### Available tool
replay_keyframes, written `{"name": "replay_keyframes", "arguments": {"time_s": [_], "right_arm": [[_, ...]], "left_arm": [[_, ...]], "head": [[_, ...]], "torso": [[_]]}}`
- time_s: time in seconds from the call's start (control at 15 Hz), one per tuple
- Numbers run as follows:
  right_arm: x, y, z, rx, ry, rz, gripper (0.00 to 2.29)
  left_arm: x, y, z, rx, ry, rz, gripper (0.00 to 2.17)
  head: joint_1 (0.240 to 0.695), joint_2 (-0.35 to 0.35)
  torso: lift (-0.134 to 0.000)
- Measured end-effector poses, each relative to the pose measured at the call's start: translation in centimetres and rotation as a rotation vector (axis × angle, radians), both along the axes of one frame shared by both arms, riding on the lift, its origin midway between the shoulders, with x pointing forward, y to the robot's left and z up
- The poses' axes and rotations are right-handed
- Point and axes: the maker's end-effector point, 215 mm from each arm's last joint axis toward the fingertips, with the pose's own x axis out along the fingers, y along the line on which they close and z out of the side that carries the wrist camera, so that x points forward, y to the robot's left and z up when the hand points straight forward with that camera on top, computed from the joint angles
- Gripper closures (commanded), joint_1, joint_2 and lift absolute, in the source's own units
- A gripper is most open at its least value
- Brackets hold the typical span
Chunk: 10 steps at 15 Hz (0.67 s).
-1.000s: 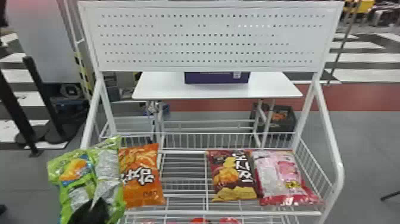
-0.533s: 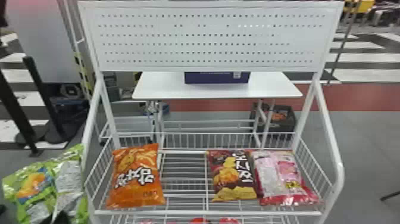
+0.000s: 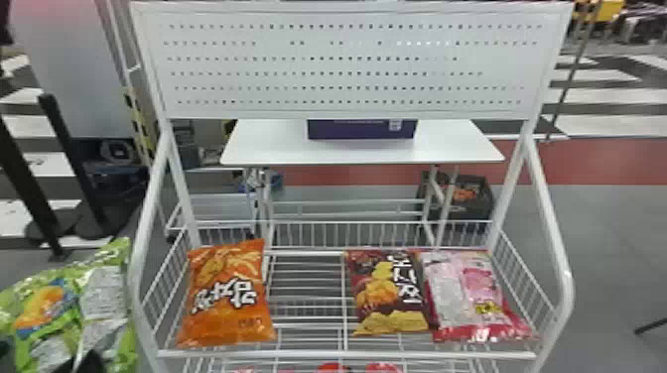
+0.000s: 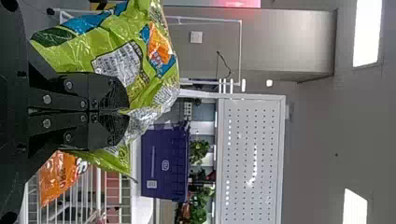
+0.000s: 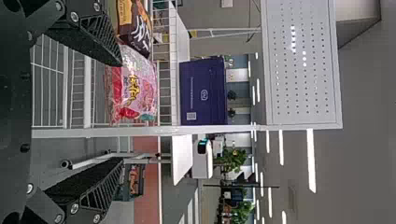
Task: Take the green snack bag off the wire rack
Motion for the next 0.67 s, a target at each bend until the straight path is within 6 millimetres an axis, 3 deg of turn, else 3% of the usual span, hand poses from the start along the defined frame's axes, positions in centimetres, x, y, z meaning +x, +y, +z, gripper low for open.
{"name": "replay_keyframes", "arguments": {"time_s": [0.67], "right_arm": [[0.06,0.05,0.22,-0.001,-0.004,0.001,0.17]], "left_arm": [[0.18,-0.30,-0.17,0.002,0.007,-0.013,1.79]], "head": [[0.499,0.000]], "torso": [[0.000]]}}
